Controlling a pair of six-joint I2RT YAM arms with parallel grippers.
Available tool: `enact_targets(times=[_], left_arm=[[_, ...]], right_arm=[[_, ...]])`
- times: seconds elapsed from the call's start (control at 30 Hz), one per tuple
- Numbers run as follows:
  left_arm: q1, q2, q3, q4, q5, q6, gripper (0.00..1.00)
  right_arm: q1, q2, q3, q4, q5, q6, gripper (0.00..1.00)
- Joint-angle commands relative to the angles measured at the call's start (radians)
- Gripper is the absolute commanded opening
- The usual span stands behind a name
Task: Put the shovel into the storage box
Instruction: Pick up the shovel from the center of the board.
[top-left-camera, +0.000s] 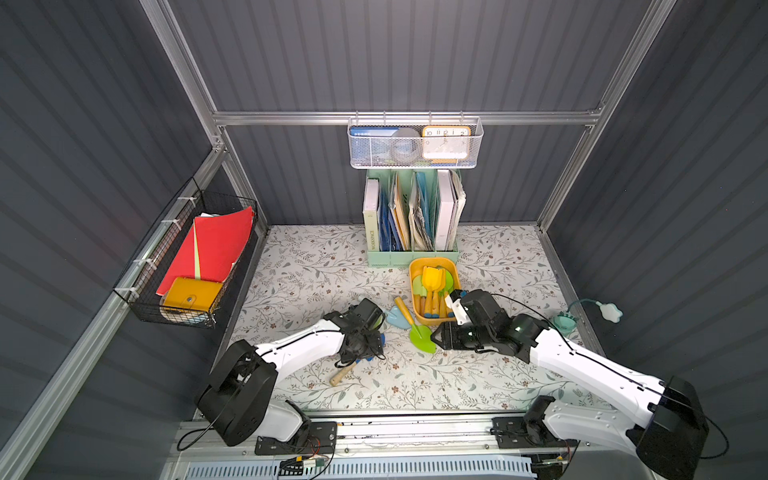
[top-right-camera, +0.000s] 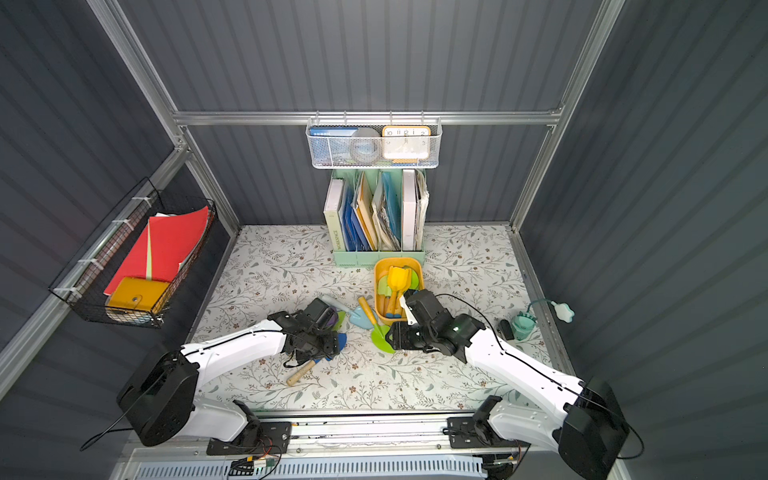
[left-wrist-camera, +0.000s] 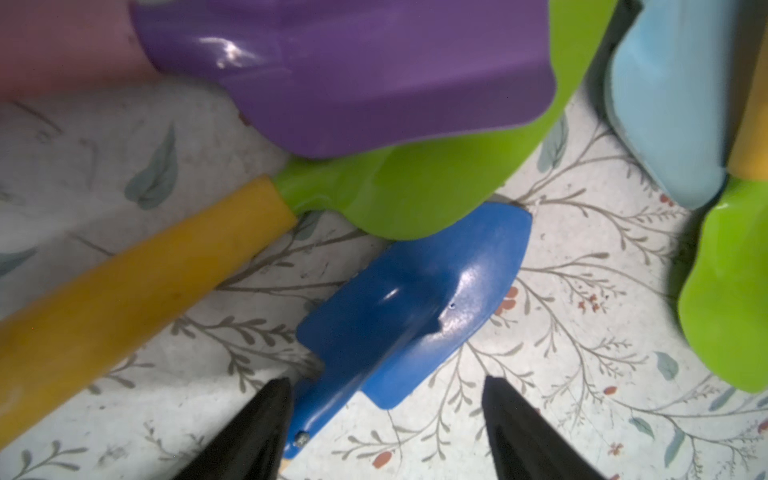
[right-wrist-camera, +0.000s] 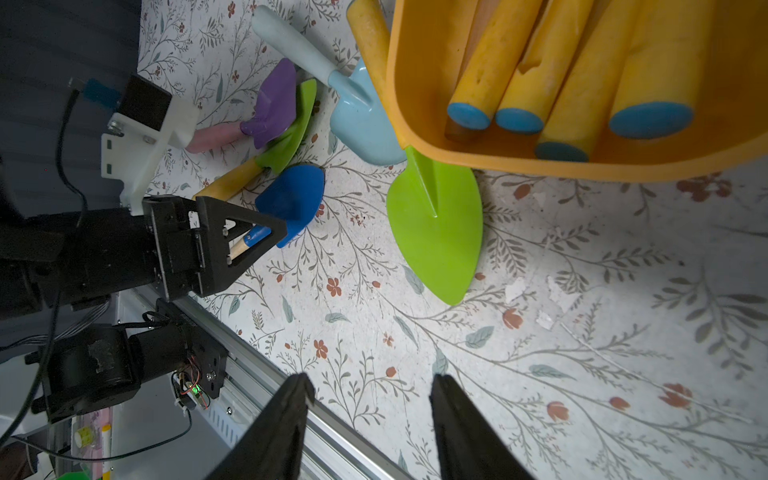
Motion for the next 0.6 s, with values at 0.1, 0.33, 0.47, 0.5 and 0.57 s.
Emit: enact_targets(times=[0.1, 0.33, 0.47, 0.5, 0.57], left_arm=[[-0.031, -0.04, -0.057, -0.037, 0.047, -0.037, 0.72], [-0.131, -0.044, -0.049, -0.115, 0.007, -0.101, 0.64], [-0.181, -0.03, -0.07, -0.116, 0.012, -0.144, 0.58], [-0.186, -0.031, -0.075, -0.117, 0.013, -0.149, 0.56], [-0.19, -0.037, -0.083, -0.122, 0.009, -0.157, 0.51]], right_arm=[[0.003, 0.018, -0.008, 0.008, 0.007, 0.011, 0.53], [0.003, 0.038, 0.001, 0.008, 0.002, 0.014, 0.53], [0.003, 0.046, 0.008, 0.022, 0.001, 0.013, 0.52], [0.003, 0.046, 0.008, 0.037, 0.0, 0.014, 0.52], [0.003, 0.052, 0.011, 0.038, -0.002, 0.013, 0.52]])
